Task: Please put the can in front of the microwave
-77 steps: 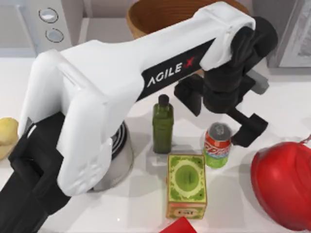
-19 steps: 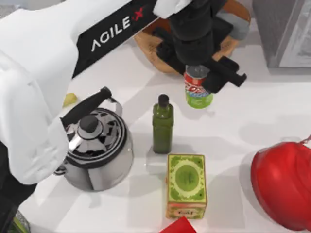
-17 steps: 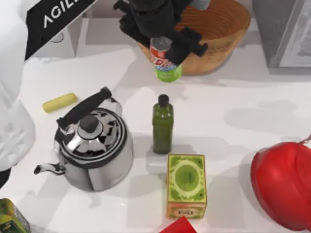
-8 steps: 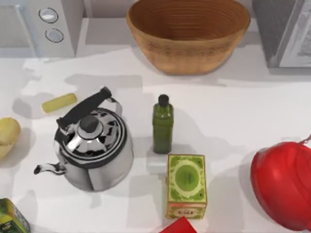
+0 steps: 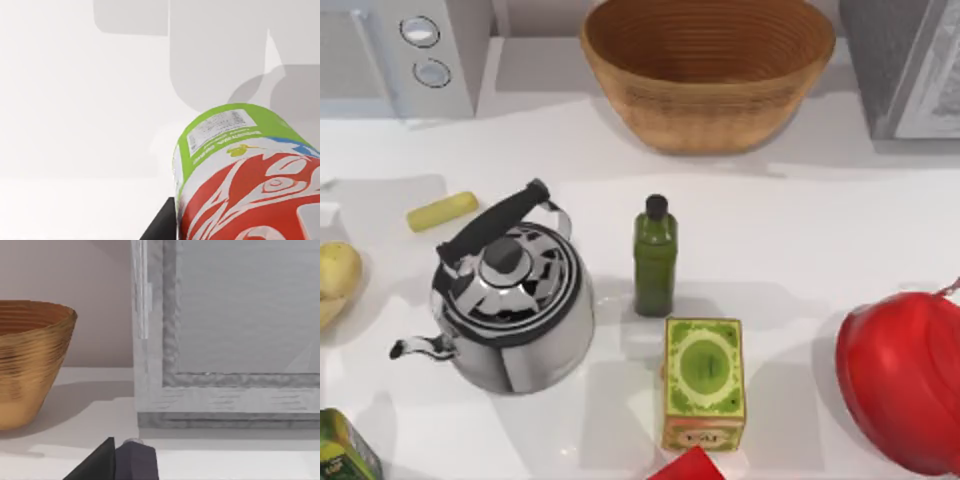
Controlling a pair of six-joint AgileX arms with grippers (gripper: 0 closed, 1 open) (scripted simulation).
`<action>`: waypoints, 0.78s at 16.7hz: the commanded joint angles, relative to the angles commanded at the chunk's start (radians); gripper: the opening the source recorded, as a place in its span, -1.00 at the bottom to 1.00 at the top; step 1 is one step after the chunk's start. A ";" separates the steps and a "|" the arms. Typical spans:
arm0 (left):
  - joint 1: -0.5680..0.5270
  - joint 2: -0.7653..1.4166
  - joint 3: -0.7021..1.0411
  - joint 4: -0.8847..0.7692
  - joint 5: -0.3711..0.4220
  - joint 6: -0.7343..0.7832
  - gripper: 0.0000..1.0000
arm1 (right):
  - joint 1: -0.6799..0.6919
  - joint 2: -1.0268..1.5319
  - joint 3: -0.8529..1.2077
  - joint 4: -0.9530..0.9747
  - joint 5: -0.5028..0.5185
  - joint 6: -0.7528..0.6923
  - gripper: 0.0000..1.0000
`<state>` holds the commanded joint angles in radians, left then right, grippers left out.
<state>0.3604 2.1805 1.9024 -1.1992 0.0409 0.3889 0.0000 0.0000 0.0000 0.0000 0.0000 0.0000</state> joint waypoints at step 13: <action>0.000 0.004 -0.025 0.029 0.000 0.000 -0.70 | 0.000 0.000 0.000 0.000 0.000 0.000 1.00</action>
<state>0.3602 2.1846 1.8775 -1.1702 0.0409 0.3888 0.0000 0.0000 0.0000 0.0000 0.0000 0.0000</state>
